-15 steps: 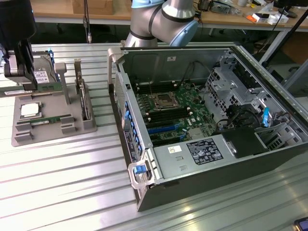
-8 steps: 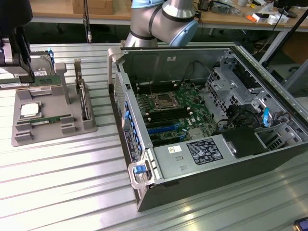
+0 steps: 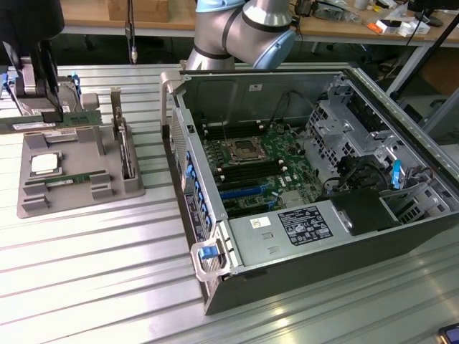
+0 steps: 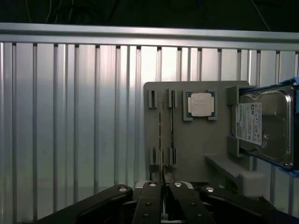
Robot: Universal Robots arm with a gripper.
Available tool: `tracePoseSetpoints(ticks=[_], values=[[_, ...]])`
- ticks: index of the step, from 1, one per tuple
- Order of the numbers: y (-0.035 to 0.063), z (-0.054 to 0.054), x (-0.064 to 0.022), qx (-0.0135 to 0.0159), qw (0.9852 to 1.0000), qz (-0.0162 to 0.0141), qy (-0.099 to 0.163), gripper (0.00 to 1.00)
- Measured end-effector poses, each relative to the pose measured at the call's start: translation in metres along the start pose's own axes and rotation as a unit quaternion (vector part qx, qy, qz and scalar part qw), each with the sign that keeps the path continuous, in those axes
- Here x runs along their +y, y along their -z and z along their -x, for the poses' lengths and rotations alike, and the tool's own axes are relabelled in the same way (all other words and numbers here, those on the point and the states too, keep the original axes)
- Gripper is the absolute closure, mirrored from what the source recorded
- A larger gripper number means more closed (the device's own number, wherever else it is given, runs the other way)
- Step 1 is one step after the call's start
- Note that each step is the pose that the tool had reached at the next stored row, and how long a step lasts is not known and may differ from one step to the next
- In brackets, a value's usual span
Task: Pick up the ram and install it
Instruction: 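Pick up the ram and move it above insertion slot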
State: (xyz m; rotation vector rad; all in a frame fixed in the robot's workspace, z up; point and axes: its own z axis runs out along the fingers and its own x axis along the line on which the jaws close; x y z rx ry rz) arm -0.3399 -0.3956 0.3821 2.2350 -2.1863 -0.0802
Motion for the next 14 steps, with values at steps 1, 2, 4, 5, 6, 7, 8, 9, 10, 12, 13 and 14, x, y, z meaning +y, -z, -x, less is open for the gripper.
tracePoseSetpoints(ticks=[1,2,4,5,6,7,8,9,10,12,13,14], values=[[0.0002,0.0,-0.0053,0.0,1.0,0.0002,0.0,0.87],[0.0005,0.0,-0.0109,0.0,1.0,0.0004,0.0,0.87],[0.0012,-0.001,-0.0246,0.0,1.0,0.0009,0.0,0.87],[0.0015,-0.001,-0.0322,0.0,1.0,0.0012,0.0,0.87],[0.0017,-0.001,-0.0372,0.0,1.0,0.0014,0.0,0.87],[0.0019,-0.001,-0.042,0.0,1.0,0.0016,0.0,0.87],[0.0024,-0.001,-0.0503,0.0,1.0,0.0019,0.0,0.87],[0.003,-0.001,-0.0656,-0.0001,1.0,0.0025,0.0,0.87],[0.0034,-0.002,-0.0731,-0.0001,1.0,0.0028,0.0,0.87],[0.0038,-0.002,-0.0823,-0.0001,1.0,0.0032,0.0,0.87],[0.0041,-0.002,-0.0879,-0.0001,1.0,0.0034,0.0,0.87],[0.0044,-0.002,-0.0941,-0.0001,1.0,0.0036,0.0,0.87]])
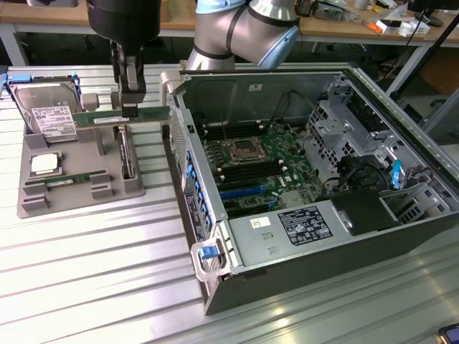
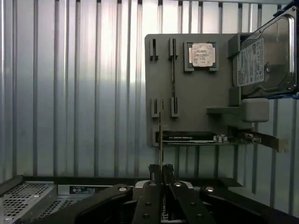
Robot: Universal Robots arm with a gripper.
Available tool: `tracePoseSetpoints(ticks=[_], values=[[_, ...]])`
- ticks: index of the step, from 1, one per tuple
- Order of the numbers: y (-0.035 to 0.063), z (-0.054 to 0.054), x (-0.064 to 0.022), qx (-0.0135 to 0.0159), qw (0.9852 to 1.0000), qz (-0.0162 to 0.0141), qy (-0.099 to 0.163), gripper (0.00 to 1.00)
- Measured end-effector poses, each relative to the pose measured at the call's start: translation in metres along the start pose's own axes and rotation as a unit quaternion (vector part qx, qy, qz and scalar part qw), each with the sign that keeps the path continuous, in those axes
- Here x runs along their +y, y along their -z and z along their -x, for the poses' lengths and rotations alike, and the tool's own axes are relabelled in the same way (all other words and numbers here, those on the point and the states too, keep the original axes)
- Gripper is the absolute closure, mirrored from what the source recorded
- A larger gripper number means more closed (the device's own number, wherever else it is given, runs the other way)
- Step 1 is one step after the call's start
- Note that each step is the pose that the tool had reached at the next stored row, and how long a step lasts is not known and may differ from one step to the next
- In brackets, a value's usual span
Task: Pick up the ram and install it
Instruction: 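Pick up the ram and move it above insertion slot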
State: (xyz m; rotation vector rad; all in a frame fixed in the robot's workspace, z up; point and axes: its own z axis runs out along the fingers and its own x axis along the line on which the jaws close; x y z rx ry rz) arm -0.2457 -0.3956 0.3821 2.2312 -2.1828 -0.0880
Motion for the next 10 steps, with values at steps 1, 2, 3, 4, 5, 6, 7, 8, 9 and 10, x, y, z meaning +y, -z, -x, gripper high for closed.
tracePoseSetpoints(ticks=[1,2,3,4,5,6,7,8,9,10], values=[[0.0003,0.0,-0.0055,0.0,1.0,0.0002,0.0,0.87],[0.0005,0.0,-0.0087,0.0,1.0,0.0003,0.0,0.87],[0.0008,0.0,-0.0149,0.0,1.0,0.0005,0.0,0.87],[0.0015,-0.001,-0.0275,0.0,1.0,0.001,0.0,0.87],[0.002,-0.001,-0.0371,0.0,1.0,0.0014,0.0,0.87],[0.0023,-0.001,-0.0441,-0.0001,1.0,0.0017,0.0,0.87],[0.0027,-0.001,-0.0508,-0.0001,1.0,0.002,0.0,0.87],[0.003,-0.001,-0.0556,-0.0001,1.0,0.0022,0.0,0.87],[0.0035,-0.001,-0.0633,0.0,1.0,0.0027,0.0,0.87],[0.0039,-0.002,-0.0729,-0.0001,1.0,0.0031,0.0,0.87]])
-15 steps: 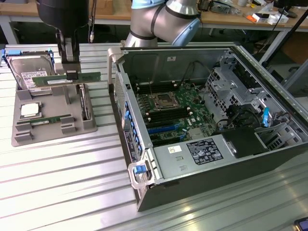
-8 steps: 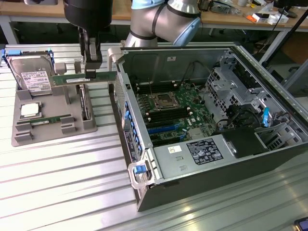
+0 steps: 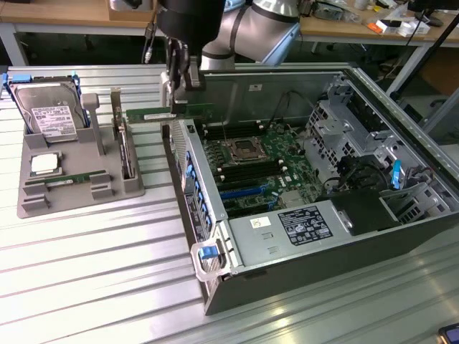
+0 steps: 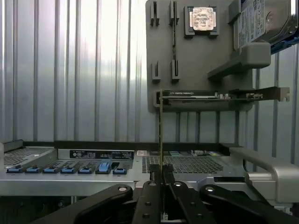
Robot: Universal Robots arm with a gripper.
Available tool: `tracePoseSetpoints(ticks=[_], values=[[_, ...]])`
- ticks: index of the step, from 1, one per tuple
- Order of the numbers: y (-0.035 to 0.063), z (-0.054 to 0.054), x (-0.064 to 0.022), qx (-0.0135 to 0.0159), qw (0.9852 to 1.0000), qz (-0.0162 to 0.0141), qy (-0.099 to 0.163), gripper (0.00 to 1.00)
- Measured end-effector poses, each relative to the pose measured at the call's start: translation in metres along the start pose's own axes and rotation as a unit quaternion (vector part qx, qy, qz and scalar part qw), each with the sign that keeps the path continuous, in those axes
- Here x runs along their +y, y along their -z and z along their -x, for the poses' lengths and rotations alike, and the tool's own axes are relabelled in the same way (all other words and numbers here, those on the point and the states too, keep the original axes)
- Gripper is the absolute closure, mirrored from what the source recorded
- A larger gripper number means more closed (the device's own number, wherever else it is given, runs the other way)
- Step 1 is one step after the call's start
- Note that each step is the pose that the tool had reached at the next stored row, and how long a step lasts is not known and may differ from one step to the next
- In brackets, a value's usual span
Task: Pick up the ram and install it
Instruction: 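Pick up the ram and move it above insertion slot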
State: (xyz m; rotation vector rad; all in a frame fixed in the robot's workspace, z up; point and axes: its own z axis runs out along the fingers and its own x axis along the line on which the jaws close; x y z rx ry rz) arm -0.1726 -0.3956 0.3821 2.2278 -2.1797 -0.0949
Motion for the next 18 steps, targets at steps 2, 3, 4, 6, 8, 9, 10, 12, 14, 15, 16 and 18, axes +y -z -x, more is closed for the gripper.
tracePoseSetpoints(ticks=[2,3,4,6,8,9,10,12,14,15,16,18], values=[[0.0014,0.0,-0.0227,0.0,1.0,0.0012,0.0,0.87],[0.0021,-0.001,-0.0345,0.0,1.0,0.0018,0.0,0.87],[0.0026,-0.001,-0.043,0.0,1.0,0.0022,0.0,0.87],[0.0032,-0.001,-0.0537,-0.0001,1.0,0.0028,0.0,0.87],[0.0042,-0.001,-0.0696,-0.0001,1.0,0.0038,0.0,0.87],[0.0048,-0.002,-0.0793,-0.0001,1.0,0.0045,0.0,0.87],[0.0055,-0.002,-0.0913,-0.0001,1.0,0.0053,0.0,0.87],[0.0068,-0.002,-0.1138,-0.0001,1.0,0.007,0.0,0.87],[0.0074,-0.003,-0.1242,-0.0002,1.0,0.0077,0.0,0.87],[0.0081,-0.003,-0.1345,-0.0002,1.0,0.0085,0.0,0.87],[0.0084,-0.003,-0.1394,-0.0001,1.0,0.0088,0.0,0.87],[0.0091,-0.003,-0.152,-0.0002,1.0,0.0097,0.0,0.87]])
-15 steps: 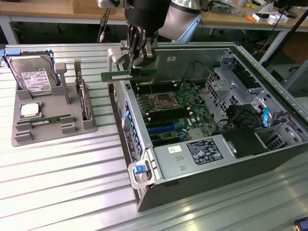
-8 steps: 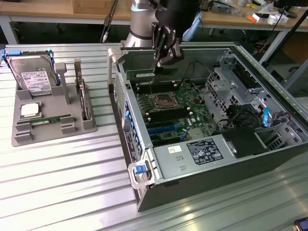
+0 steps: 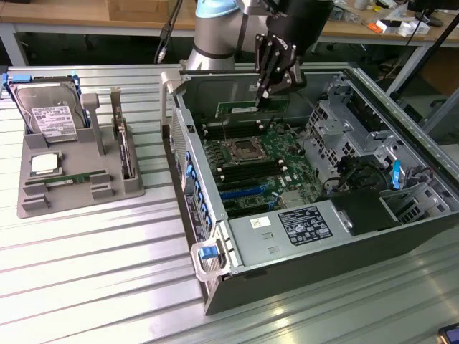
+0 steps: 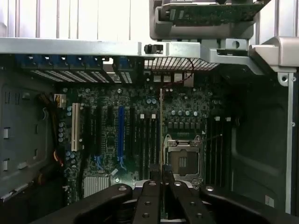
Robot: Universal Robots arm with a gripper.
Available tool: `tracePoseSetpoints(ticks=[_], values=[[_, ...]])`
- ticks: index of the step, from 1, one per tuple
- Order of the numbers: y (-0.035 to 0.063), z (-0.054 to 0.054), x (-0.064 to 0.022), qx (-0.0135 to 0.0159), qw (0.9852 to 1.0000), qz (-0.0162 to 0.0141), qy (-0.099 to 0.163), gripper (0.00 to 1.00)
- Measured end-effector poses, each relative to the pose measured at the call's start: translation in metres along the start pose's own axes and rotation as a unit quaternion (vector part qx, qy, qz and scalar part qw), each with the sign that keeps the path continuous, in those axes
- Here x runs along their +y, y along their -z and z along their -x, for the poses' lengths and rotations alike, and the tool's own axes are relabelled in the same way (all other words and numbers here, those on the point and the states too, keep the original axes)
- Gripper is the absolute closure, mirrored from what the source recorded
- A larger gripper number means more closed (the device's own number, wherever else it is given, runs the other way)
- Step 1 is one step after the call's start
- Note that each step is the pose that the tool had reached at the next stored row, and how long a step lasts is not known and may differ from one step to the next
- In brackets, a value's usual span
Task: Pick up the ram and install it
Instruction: 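Pick up the ram and move it above insertion slot, then insert the ram into the slot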
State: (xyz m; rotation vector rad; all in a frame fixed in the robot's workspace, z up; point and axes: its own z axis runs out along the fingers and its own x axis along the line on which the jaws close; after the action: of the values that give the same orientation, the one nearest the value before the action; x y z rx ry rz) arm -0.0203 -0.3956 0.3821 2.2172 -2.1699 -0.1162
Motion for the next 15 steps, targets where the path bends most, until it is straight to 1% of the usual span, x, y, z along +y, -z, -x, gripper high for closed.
tracePoseSetpoints(ticks=[1,3,5,7,8,9,10,15], values=[[0.0006,0.0,-0.0087,-0.0001,1.0,0.0005,0.0,0.87],[0.0026,-0.001,-0.0316,0.0,1.0,0.0024,0.0,0.87],[0.0039,-0.001,-0.0494,-0.0001,1.0,0.0038,0.0,0.87],[0.0066,-0.002,-0.0826,-0.0001,1.0,0.0065,0.0,0.87],[0.0075,-0.002,-0.0937,-0.0002,1.0,0.0071,0.0,0.87],[0.0079,-0.002,-0.0991,-0.0002,1.0,0.0073,0.0,0.87],[0.008,-0.002,-0.1006,-0.0002,1.0,0.0073,0.0,0.87],[0.008,-0.002,-0.1006,-0.0002,1.0,0.0073,0.0,0.87]])
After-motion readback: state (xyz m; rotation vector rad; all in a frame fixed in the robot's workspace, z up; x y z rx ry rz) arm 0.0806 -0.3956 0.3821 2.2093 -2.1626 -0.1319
